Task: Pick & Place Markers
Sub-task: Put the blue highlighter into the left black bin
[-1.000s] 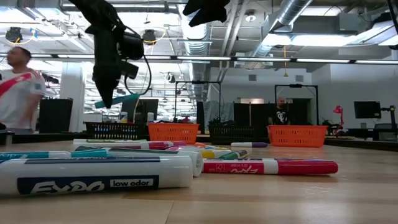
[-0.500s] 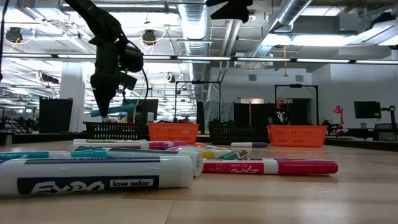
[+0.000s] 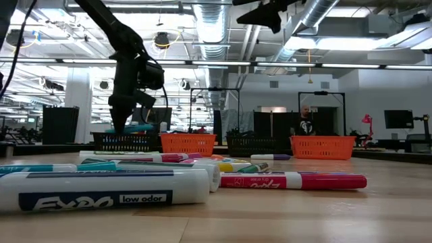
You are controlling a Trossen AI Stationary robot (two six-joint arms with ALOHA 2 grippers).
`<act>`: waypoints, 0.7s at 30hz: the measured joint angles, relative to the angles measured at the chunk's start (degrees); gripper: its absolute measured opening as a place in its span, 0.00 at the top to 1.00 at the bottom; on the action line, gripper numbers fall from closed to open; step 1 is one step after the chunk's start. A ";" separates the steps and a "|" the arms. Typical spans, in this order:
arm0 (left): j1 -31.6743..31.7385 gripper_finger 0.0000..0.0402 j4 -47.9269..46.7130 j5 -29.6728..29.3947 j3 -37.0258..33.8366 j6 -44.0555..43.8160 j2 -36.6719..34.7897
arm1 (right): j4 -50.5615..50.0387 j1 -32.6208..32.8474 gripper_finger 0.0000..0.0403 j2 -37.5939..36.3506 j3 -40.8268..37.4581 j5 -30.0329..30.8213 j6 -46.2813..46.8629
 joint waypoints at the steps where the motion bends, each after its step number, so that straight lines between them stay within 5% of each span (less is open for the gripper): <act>1: 0.00 0.84 -0.42 0.02 0.27 0.00 0.32 | 0.08 0.21 0.38 0.00 0.00 0.00 -0.01; 17: 0.00 0.84 -2.45 0.02 0.55 0.83 2.17 | 0.86 0.62 0.38 0.00 0.00 0.02 0.07; 21: 0.00 0.72 -2.69 0.02 0.55 0.83 2.17 | 0.86 0.62 0.38 0.00 0.00 0.02 0.46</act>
